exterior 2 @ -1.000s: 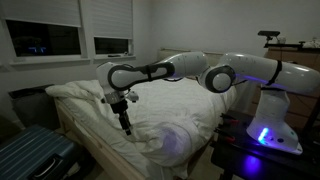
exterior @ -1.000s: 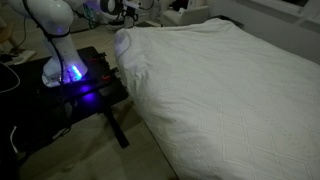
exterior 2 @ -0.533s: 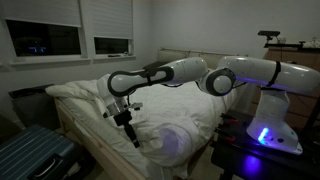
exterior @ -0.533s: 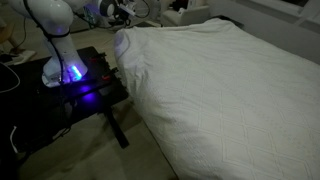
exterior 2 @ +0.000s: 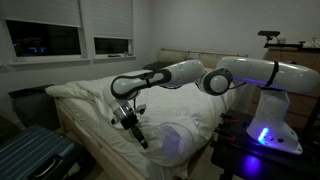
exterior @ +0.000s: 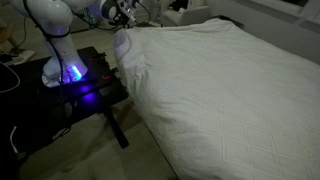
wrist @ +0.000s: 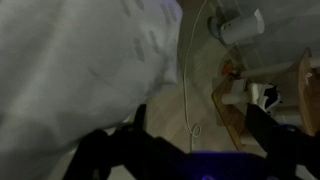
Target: Spread the corner of the bed well
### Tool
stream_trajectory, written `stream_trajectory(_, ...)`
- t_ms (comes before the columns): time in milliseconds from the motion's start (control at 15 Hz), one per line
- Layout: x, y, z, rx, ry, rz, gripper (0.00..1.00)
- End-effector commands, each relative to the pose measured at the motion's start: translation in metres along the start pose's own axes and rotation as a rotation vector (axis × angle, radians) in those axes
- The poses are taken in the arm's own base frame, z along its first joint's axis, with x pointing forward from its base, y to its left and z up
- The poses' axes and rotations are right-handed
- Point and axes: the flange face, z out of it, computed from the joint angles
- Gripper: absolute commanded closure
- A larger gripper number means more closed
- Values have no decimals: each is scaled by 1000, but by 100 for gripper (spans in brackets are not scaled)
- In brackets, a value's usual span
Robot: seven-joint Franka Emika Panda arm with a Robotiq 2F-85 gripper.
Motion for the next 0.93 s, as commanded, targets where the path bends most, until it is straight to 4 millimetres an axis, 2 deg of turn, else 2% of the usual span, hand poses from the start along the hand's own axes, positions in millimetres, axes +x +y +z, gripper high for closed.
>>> stream_trajectory(0,-6,23,13,-77,-62,23,0)
stream_trajectory(333,-13,36,25,-221,-190,53,0)
stream_trajectory(600,-13,27,31,-321,-293,40,0)
stream_trajectory(867,-12,15,43,-272,-334,36,0)
